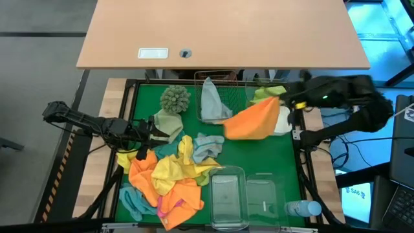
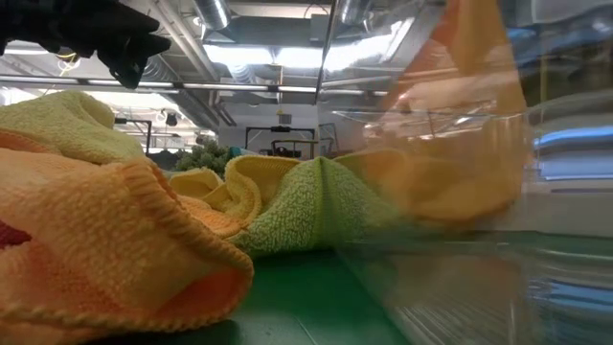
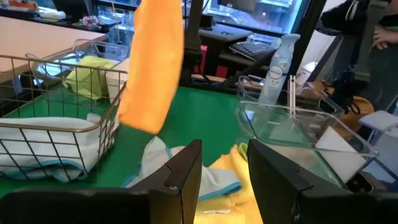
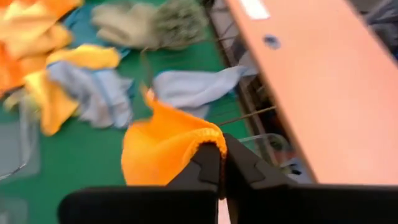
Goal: Sort microfiber towel by color & place in baskets
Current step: Put the orange microfiber towel into the white bin
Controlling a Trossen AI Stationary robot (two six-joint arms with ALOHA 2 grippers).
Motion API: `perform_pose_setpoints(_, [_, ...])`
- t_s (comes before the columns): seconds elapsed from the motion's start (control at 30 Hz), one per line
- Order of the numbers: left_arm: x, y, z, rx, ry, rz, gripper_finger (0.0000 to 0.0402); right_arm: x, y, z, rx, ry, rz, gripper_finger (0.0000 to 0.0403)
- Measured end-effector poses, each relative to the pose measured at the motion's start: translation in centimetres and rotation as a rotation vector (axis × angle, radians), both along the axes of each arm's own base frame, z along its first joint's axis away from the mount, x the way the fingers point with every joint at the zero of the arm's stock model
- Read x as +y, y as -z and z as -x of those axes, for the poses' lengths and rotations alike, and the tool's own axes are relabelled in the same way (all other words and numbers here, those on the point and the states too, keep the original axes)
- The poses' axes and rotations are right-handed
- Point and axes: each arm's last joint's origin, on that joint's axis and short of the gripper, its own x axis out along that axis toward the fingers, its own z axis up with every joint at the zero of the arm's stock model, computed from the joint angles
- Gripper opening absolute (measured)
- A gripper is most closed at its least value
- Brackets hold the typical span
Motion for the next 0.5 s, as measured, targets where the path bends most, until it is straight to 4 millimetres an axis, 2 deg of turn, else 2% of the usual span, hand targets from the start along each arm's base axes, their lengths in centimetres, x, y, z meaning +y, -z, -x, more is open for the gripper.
perform_pose_setpoints(0.5, [0.2, -0.2, 0.0, -0.021, -0.058, -0.009, 0.0124, -2.0, -3.4, 6.3, -0.340, 0.344, 0.232, 0.0002])
